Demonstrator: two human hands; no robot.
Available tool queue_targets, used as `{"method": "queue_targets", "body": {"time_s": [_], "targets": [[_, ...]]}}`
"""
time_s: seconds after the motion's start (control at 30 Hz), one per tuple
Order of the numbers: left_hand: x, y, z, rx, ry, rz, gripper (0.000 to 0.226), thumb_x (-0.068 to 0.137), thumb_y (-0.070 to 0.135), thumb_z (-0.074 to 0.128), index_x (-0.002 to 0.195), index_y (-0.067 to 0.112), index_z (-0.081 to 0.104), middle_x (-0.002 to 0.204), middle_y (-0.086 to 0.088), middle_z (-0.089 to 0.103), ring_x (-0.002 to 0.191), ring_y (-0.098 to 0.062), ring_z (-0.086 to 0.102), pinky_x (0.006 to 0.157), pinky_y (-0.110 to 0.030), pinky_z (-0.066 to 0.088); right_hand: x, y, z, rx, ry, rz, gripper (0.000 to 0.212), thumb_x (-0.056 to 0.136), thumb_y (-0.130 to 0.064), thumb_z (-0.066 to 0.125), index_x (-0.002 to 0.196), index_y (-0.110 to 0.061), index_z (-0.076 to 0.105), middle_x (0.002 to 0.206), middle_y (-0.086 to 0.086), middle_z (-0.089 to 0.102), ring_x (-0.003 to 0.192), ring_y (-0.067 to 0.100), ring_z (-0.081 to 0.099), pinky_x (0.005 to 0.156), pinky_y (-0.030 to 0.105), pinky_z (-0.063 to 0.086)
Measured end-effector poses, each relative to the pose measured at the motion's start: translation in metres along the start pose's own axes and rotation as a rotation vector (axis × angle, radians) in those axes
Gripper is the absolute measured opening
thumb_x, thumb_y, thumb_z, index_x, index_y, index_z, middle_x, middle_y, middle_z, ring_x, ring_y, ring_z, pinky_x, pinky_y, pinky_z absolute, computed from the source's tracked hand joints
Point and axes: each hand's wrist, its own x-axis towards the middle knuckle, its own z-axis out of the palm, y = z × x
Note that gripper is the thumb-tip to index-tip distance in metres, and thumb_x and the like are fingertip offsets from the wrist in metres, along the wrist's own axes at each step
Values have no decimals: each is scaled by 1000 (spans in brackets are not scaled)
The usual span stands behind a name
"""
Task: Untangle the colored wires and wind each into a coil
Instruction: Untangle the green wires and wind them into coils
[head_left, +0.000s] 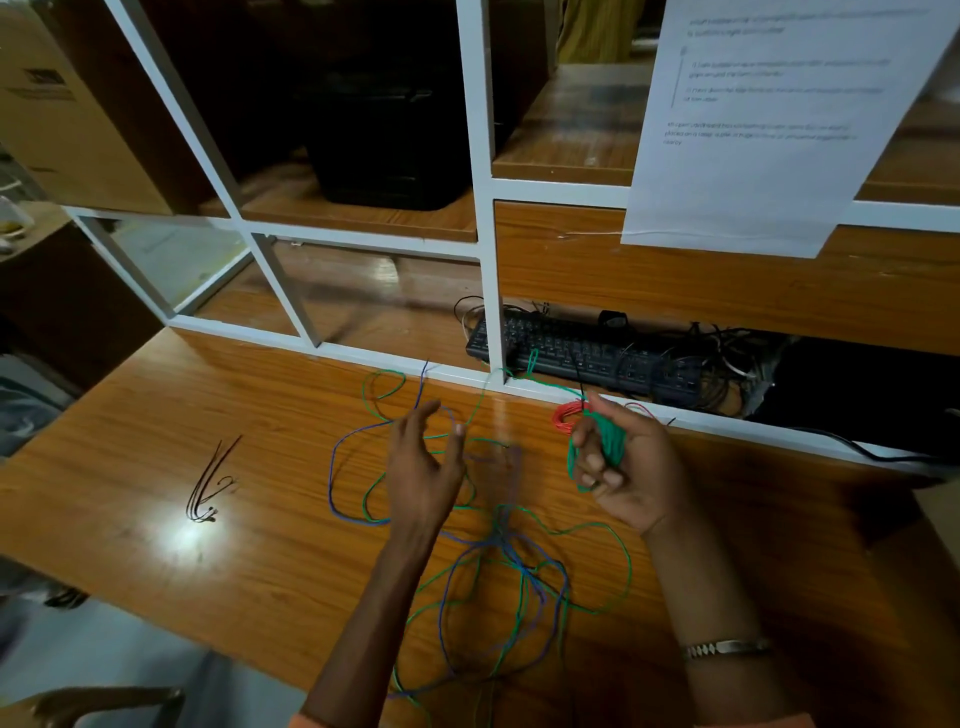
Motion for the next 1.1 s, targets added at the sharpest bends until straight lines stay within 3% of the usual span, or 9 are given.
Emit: {"method": "queue_targets", "body": {"time_s": [0.2, 0.37, 0.47, 0.57, 0.67, 0.77, 0.87, 0.97, 1.1], "targets": [[3, 51, 4, -152, -188, 147, 67, 96, 43, 72, 154, 39, 40, 140, 11, 52, 63, -6, 58, 66, -25, 54, 0, 7, 4, -43, -332, 92, 62, 103, -35, 43, 64, 8, 65, 38, 15, 50, 22, 14, 39, 40, 27, 23], [-2, 51, 16, -316, -460, 9, 35, 108, 40, 54, 142, 32, 55, 122, 8, 69, 86, -13, 76, 81, -49, 63, -3, 7, 1, 41, -611, 98, 63, 107, -36, 40, 72, 9, 69, 43, 15, 58, 27, 12, 49, 40, 31, 7], [-8, 49, 20, -353, -457, 20, 33, 104, 47, 51, 124, 28, 70, 85, 5, 69, 81, -13, 69, 79, -48, 59, -1, 8, 6, 262, -462, -19, 65, 106, -40, 37, 72, 5, 70, 39, 7, 54, 26, 9, 45, 39, 24, 31], [-15, 45, 21, -316, -547, 16, 39, 104, 54, 49, 105, 26, 76, 80, -8, 67, 82, -15, 67, 82, -47, 58, 4, 5, 4, 550, -282, -226, 52, 107, -38, 40, 95, 1, 74, 55, -2, 60, 39, 5, 52, 51, 21, 46], [-23, 37, 13, -305, -547, 16, 55, 103, 56, 50, 93, 9, 76, 84, -9, 71, 80, -13, 66, 80, -44, 54, 7, -7, -8, 780, -223, -368, 54, 108, -35, 42, 134, 9, 58, 93, 3, 73, 74, 9, 68, 80, 22, 52], [-25, 34, -1, -308, -571, 72, 43, 108, 38, 53, 81, 12, 73, 79, 3, 64, 76, -8, 59, 73, -33, 47, 8, -17, -25, 927, -83, -468, 65, 102, -36, 53, 141, 14, 41, 134, 23, 64, 120, 27, 67, 112, 32, 40], [-25, 46, -10, -275, -584, 148, 37, 108, 31, 57, 78, 15, 71, 76, 7, 61, 71, -5, 55, 69, -26, 40, 16, -14, -20, 703, 117, -483, 69, 100, -41, 56, 147, 5, 38, 151, 30, 46, 140, 33, 49, 121, 39, 31], [-20, 65, -12, -232, -555, 246, 29, 104, 29, 64, 80, 15, 74, 81, 7, 66, 81, -10, 66, 71, -24, 44, 26, -2, -6, 121, 336, -426, 68, 102, -48, 52, 159, -17, 29, 162, 21, 33, 145, 26, 42, 122, 38, 27], [-9, 79, -15, -220, -485, 405, 20, 101, 25, 69, 86, 15, 77, 95, 4, 73, 95, -10, 70, 83, -33, 53, 32, 19, 10, -556, 296, -73, 104, 77, -94, 39, 150, -20, 48, 147, 11, 56, 129, 19, 55, 118, 46, 33]]}}
